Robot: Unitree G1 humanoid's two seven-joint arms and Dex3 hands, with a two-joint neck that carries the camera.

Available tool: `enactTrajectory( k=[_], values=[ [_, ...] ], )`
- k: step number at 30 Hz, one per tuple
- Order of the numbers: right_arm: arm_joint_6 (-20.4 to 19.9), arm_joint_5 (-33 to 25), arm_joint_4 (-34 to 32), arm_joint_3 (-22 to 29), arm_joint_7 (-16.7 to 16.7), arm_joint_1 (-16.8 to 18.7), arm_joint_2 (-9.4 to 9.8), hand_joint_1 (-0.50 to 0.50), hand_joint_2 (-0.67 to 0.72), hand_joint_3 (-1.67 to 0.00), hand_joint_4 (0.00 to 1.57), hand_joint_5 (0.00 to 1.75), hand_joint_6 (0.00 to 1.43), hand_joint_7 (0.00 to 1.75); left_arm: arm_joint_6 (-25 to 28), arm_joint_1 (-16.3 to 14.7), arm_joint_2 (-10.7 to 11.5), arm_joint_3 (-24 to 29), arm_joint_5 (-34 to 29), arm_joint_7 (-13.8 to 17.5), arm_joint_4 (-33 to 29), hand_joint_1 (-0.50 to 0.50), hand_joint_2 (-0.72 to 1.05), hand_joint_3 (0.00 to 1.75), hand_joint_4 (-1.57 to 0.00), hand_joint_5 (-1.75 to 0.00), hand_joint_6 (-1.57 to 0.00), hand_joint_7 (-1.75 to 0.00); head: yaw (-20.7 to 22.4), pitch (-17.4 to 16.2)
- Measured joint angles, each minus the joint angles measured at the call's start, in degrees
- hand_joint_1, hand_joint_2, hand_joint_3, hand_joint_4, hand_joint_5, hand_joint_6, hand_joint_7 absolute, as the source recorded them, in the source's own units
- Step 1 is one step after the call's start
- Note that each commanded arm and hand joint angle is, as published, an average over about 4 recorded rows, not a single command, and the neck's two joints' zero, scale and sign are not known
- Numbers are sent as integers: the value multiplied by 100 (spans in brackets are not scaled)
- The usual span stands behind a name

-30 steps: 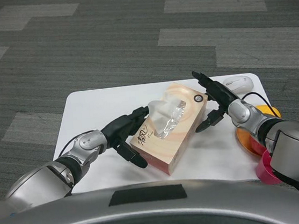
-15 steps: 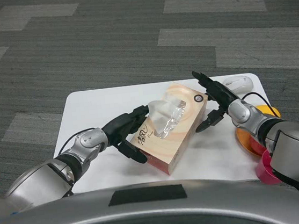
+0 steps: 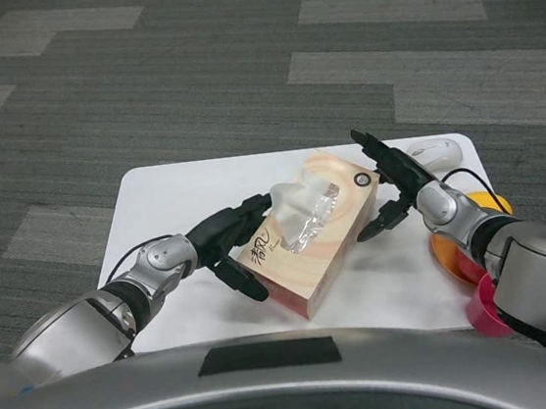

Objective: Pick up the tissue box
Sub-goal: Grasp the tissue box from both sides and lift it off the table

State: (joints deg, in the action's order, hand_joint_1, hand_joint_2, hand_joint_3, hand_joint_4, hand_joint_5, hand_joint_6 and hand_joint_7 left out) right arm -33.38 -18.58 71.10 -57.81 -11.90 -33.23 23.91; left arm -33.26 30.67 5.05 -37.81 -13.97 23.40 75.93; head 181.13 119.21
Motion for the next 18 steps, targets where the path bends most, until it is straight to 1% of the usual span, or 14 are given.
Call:
enactTrajectory(
  k=[2,4,7,8,11,12,13,16,18],
  values=[
    [0,0,-1,0,0,0,0,-46,-16,-16,69,34,0,7,6,0,0,0,0,0,0,50,43,9,-11,0,0,0,0,0],
    [0,0,-1,0,0,0,0,-46,-16,-16,71,39,0,7,11,0,0,0,0,0,0,50,43,9,-11,0,0,0,0,0],
    [0,0,-4,0,0,0,0,-46,-16,-16,71,39,0,7,11,0,-1,0,0,-1,0,50,43,9,-9,0,0,0,5,1],
    [0,0,-5,0,0,0,0,-46,-16,-16,71,36,0,7,4,0,-1,0,0,-1,0,50,43,9,-8,0,0,0,7,2],
    [0,0,-16,0,0,0,0,-46,-16,-16,71,36,0,7,-31,0,-1,0,4,-3,-2,50,43,9,-7,0,0,0,8,3],
    [0,0,-20,0,0,0,0,-46,-16,-16,71,39,0,7,-39,0,-2,0,14,-12,-3,50,43,9,-7,0,0,0,8,3],
    [0,0,-23,0,0,0,0,-46,-16,-16,71,39,0,7,-43,0,-2,0,38,-31,-3,50,43,9,-7,0,0,0,8,3],
    [0,0,-32,0,0,0,0,-46,-16,-16,71,32,0,7,-50,5,-2,1,245,-164,-3,50,43,9,-7,0,0,0,8,3],
    [0,0,-39,0,0,0,1,-46,-16,-16,71,34,0,7,-49,20,-2,1,400,-234,-2,50,43,9,-7,0,0,0,7,3]
  ],
)
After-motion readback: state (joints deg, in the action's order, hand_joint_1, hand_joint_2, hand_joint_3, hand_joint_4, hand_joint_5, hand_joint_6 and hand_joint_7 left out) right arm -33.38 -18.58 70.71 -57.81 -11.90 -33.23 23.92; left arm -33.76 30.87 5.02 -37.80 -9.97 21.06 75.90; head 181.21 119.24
